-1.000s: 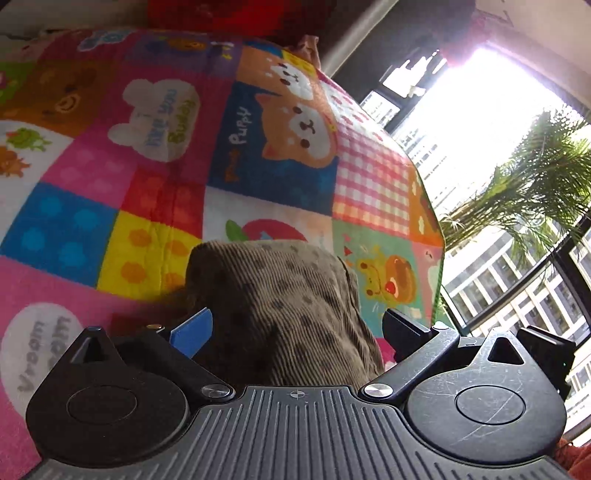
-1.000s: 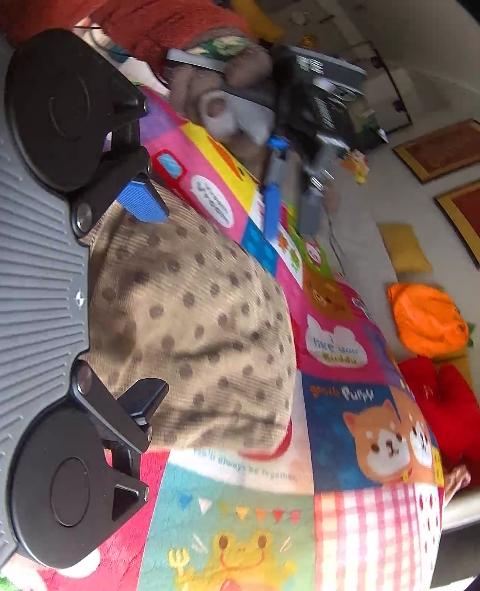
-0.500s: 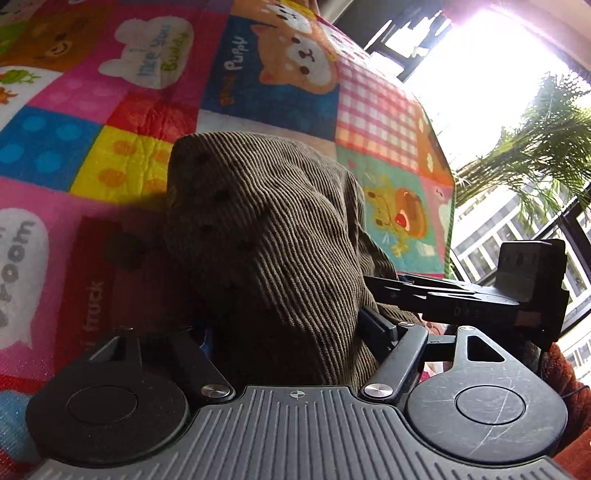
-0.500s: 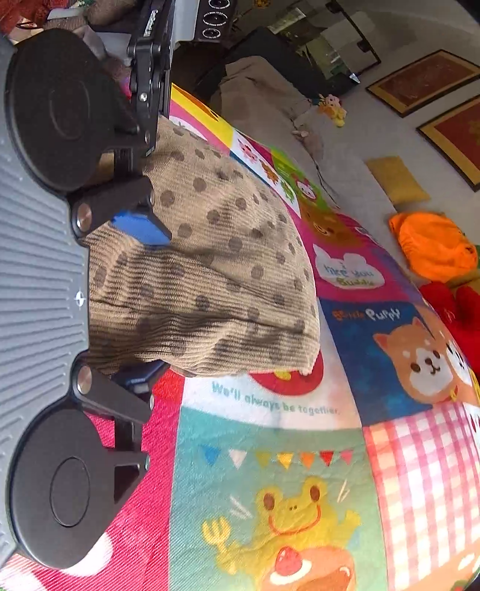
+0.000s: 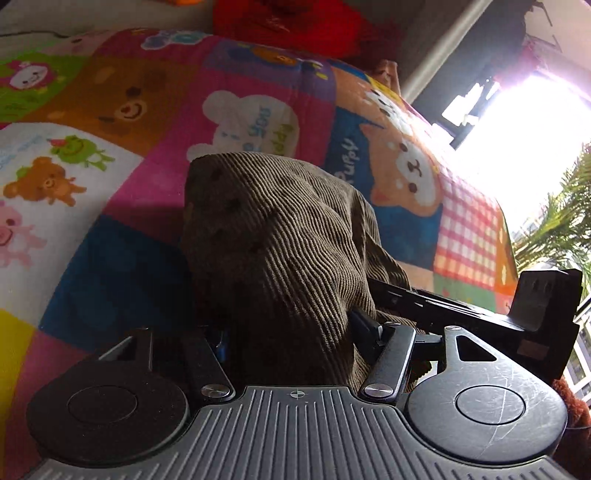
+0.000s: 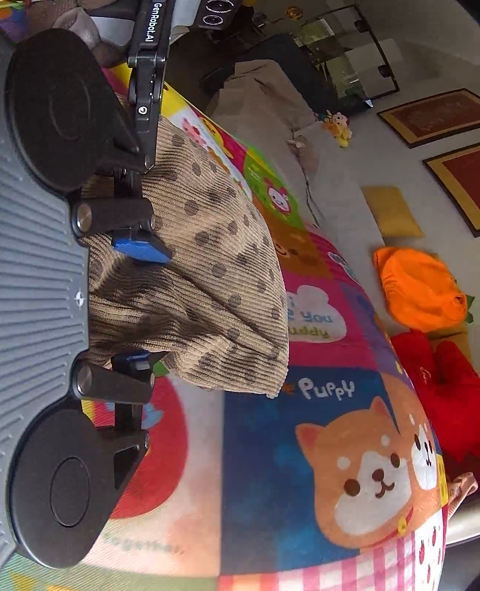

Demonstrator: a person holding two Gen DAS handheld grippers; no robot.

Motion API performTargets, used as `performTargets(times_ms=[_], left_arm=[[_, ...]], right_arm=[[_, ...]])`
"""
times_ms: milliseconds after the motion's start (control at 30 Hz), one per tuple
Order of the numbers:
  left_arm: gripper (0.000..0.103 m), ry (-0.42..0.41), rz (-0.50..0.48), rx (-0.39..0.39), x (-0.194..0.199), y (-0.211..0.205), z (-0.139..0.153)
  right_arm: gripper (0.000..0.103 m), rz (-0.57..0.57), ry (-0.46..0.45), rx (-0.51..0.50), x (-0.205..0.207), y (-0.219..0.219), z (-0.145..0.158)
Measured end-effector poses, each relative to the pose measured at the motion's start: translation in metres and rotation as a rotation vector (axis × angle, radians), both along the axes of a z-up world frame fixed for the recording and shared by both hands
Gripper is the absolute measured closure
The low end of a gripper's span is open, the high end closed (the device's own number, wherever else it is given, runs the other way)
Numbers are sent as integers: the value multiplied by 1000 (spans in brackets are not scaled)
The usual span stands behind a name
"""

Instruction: Fold clothes

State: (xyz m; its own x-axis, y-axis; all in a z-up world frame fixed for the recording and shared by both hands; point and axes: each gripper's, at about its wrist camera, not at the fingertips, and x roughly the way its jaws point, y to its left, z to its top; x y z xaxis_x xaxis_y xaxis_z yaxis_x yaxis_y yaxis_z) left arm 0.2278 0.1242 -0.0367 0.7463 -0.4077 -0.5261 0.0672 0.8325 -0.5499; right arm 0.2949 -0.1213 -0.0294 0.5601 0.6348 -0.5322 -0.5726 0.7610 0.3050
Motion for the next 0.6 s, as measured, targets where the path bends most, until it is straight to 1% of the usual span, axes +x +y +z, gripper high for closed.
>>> performTargets(times_ms=[33, 67, 100, 133, 167, 267, 367, 400, 467, 500, 533, 567, 600], left_arm=[[35, -6, 5, -7, 2, 2, -3], [32, -19, 0, -4, 2, 1, -6], [30, -34, -6, 0, 1, 0, -9], [29, -59, -16, 13, -1, -4, -11], [27, -82, -26, 27, -2, -7, -12], [22, -89, -42, 60, 6, -15, -10], [22, -78, -55, 76, 17, -17, -8], [23, -70, -59, 76, 21, -15, -6], [25, -59, -61, 68, 21, -9, 3], [25, -58, -60, 62, 19, -4, 9], [25, -85, -53, 76, 14, -1, 18], [21, -113, -48, 88, 10, 2, 27], [16, -149, -46, 82, 7, 5, 36]], right_arm=[[54, -7, 10, 12, 7, 3, -4], [49, -13, 16, 23, 12, 3, -9], [46, -18, 28, 37, 14, 1, -11], [44, -22, 42, 52, 16, -1, -14], [40, -25, 45, 65, 17, -6, -15], [39, -23, 49, 71, 19, -14, -16], [38, -38, 51, 58, 24, -17, -15], [38, -47, 38, 38, 22, -18, -14], [32, -67, 7, -9, 18, -19, -11], [29, -69, -27, -57, 12, -20, -9], [22, -68, -65, -110, 6, -21, -6], [19, -68, -103, -162, 0, -22, -4], [19, -70, -130, -211, -5, -25, -1]])
